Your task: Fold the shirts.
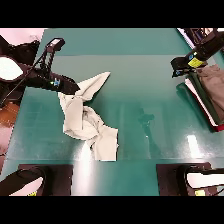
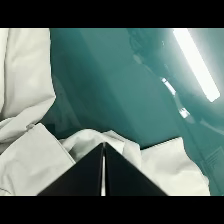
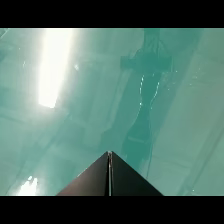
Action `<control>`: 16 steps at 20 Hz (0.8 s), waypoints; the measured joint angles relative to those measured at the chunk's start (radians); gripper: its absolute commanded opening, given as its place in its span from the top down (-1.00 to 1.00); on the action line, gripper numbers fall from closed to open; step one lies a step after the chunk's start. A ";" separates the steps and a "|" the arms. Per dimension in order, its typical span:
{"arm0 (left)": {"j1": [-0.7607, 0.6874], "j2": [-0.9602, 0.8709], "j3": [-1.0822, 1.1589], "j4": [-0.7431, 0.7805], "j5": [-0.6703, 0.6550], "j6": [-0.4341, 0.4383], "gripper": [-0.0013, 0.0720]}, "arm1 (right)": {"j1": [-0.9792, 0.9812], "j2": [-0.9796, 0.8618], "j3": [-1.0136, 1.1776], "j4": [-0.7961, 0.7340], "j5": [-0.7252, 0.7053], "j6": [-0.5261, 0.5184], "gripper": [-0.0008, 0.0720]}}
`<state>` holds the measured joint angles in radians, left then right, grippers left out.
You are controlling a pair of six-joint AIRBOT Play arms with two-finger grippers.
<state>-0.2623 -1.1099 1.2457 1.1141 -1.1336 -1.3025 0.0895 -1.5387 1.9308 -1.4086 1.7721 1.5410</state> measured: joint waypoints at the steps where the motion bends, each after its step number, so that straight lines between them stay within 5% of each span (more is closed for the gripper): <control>1: 0.000 0.000 0.000 0.000 0.000 0.000 0.88 | 0.000 0.000 0.000 0.000 0.000 0.000 0.92; 16: 0.000 0.000 0.000 0.000 0.016 0.000 0.87 | -0.004 0.000 0.000 -0.005 0.000 0.000 0.92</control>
<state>-0.2623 -1.1099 1.2457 1.1141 -1.1172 -1.3022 0.0853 -1.5387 1.9308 -1.4132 1.7721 1.5406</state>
